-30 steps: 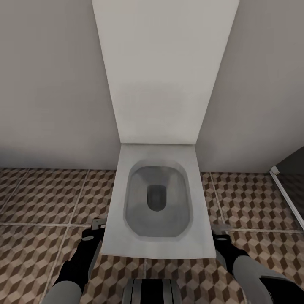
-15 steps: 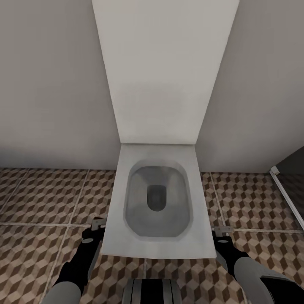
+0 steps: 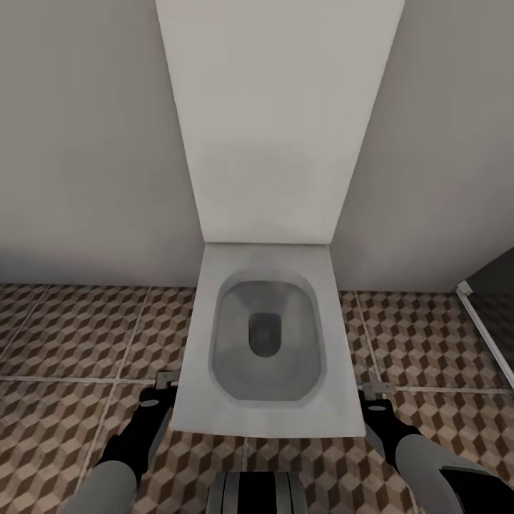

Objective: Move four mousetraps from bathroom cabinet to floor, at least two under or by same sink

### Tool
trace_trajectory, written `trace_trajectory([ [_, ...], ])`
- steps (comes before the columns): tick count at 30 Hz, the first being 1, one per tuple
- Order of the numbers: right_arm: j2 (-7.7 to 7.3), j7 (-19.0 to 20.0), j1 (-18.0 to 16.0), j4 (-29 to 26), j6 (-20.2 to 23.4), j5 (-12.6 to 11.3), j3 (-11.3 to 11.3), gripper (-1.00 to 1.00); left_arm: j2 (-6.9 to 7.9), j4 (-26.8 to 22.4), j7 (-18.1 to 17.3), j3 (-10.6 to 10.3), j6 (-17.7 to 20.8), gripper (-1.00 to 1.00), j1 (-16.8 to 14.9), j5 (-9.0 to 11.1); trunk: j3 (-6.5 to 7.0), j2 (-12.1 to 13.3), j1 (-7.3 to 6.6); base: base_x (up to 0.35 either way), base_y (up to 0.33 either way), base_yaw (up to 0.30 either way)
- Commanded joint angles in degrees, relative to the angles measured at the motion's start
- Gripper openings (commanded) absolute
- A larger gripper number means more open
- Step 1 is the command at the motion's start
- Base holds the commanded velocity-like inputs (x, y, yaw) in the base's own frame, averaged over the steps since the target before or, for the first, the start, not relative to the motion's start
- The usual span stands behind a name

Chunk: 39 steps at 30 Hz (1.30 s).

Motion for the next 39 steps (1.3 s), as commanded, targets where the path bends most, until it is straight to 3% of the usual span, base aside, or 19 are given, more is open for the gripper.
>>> trace_trajectory([
  [1, 0.02, 0.0, 0.0, -0.1, 0.3, 0.6, -0.5, -1.00, 0.04, 0.3, -0.3, 0.3, 0.3, -1.00, -0.2, -0.4, -0.03, 0.0, -0.01, 0.000, 0.000, 0.000],
  [13, 0.02, 0.0, 0.0, -0.1, 0.3, 0.6, -0.5, -1.00, 1.11, 3.6, -0.2, 0.3, 0.3, -1.00, -2.2, 0.0, -0.03, 0.0, -0.01, 0.000, 0.000, 0.000],
  [24, 0.08, 0.0, 0.0, 0.0, 0.3, 0.7, -0.5, -1.00, 2.73, 11.1, -0.2, 0.3, 0.3, -1.00, -6.0, 0.1, -0.03, 0.0, -0.01, 0.000, 0.000, 0.000],
  [30, 0.07, 0.0, 0.0, 0.0, 0.2, 0.7, -0.5, -1.00, 2.99, 12.0, -0.2, 0.6, 0.1, -1.00, -6.7, 0.0, -0.03, 0.0, -0.01, 0.000, 0.000, 0.000],
  [35, 0.07, 0.0, 0.0, -0.1, -0.5, 0.5, -0.5, -1.00, 2.94, 12.3, -0.2, 0.7, -2.6, -1.00, -6.8, 0.1, -0.03, 0.0, -0.01, 0.000, 0.000, 0.000],
  [39, 0.08, 0.0, 0.0, -0.1, -3.7, 0.2, -0.6, -1.00, 2.98, 12.7, -0.2, 0.8, -4.2, -1.00, -6.8, 0.2, -0.03, 0.0, -0.01, 0.000, 0.000, 0.000],
])
